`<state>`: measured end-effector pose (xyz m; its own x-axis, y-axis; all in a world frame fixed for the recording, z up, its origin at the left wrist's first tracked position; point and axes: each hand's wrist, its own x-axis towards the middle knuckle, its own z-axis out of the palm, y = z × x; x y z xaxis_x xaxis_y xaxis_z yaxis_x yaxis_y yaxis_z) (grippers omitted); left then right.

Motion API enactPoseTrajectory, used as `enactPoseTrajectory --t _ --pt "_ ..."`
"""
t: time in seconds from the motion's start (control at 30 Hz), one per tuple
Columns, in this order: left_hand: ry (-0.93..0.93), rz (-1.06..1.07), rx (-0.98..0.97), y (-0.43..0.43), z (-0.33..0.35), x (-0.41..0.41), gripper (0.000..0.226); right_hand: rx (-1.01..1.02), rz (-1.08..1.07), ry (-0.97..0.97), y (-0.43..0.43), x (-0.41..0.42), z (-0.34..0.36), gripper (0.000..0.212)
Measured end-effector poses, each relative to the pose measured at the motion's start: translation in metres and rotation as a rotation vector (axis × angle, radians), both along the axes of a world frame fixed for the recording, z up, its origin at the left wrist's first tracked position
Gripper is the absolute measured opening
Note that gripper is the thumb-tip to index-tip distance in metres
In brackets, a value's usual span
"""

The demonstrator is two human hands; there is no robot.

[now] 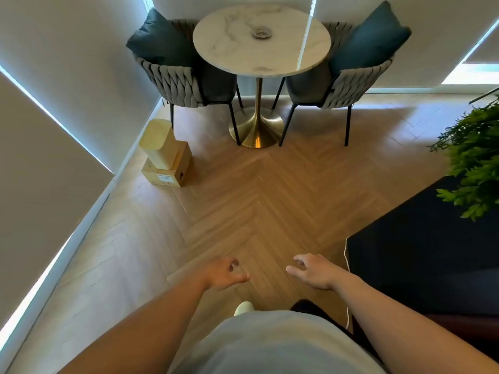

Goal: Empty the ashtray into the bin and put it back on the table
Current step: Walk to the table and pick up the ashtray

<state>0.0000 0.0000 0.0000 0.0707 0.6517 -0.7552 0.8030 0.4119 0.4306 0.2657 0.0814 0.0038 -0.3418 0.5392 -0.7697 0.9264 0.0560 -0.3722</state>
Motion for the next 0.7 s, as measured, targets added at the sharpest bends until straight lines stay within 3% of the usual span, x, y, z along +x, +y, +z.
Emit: enactPoseTrajectory --t 0.33,0.7 --pt "0.004 -0.013 -0.027 0.044 0.003 -0.012 0.076 -0.010 -0.005 0.007 0.043 -0.014 -0.005 0.071" --pt "0.027 0.008 -0.048 0.163 0.000 0.003 0.075 -0.065 -0.025 0.033 0.162 0.010 -0.028 0.079"
